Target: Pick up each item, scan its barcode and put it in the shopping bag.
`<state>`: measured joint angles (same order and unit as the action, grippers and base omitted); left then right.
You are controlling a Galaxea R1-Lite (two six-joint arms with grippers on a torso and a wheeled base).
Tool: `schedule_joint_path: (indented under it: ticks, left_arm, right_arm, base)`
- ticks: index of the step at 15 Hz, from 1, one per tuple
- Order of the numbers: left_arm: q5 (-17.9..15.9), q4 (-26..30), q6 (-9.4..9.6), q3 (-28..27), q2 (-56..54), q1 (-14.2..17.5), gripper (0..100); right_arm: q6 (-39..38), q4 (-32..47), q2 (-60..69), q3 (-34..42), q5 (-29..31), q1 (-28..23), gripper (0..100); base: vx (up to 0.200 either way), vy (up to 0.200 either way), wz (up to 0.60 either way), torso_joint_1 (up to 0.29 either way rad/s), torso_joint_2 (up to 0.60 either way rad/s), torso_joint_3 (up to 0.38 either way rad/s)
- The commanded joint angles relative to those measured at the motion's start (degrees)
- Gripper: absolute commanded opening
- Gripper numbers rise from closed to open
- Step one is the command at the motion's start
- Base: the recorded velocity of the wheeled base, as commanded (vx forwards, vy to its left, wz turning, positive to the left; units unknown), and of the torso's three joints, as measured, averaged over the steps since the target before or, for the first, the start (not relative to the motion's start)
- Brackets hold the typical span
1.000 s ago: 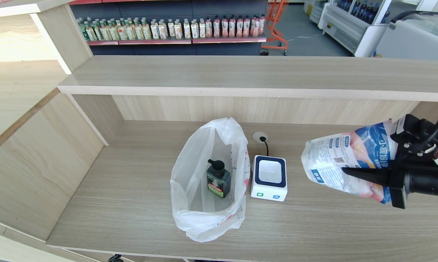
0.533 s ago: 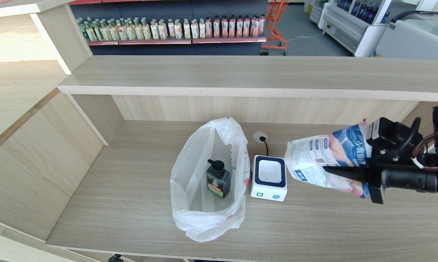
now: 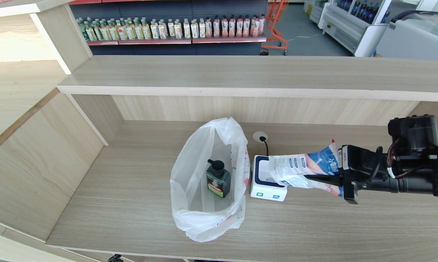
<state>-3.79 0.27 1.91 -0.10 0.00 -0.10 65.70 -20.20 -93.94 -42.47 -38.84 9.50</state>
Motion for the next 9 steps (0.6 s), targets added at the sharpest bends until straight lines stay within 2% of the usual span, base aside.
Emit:
schedule_joint_path:
  ticks: [1, 4, 9]
  left_arm:
    - [0.01, 0.00, 0.02, 0.01, 0.09, 0.01, 100]
    - [0.01, 0.00, 0.02, 0.01, 0.09, 0.01, 100]
    - [0.01, 0.00, 0.02, 0.01, 0.09, 0.01, 100]
  right_arm:
    - [0.22, -3.35, -4.58, -0.15, -0.10, 0.08, 0]
    - [-0.04, -10.03, -8.36, -0.33, -1.85, 0.08, 0]
    - [-0.04, -11.70, -12.23, -1.03, -3.08, 0.08, 0]
  base:
    - [0.000, 0.000, 0.00, 0.000, 0.00, 0.000]
    - [0.000, 0.000, 0.00, 0.000, 0.00, 0.000]
    - [0.000, 0.000, 0.00, 0.000, 0.00, 0.000]
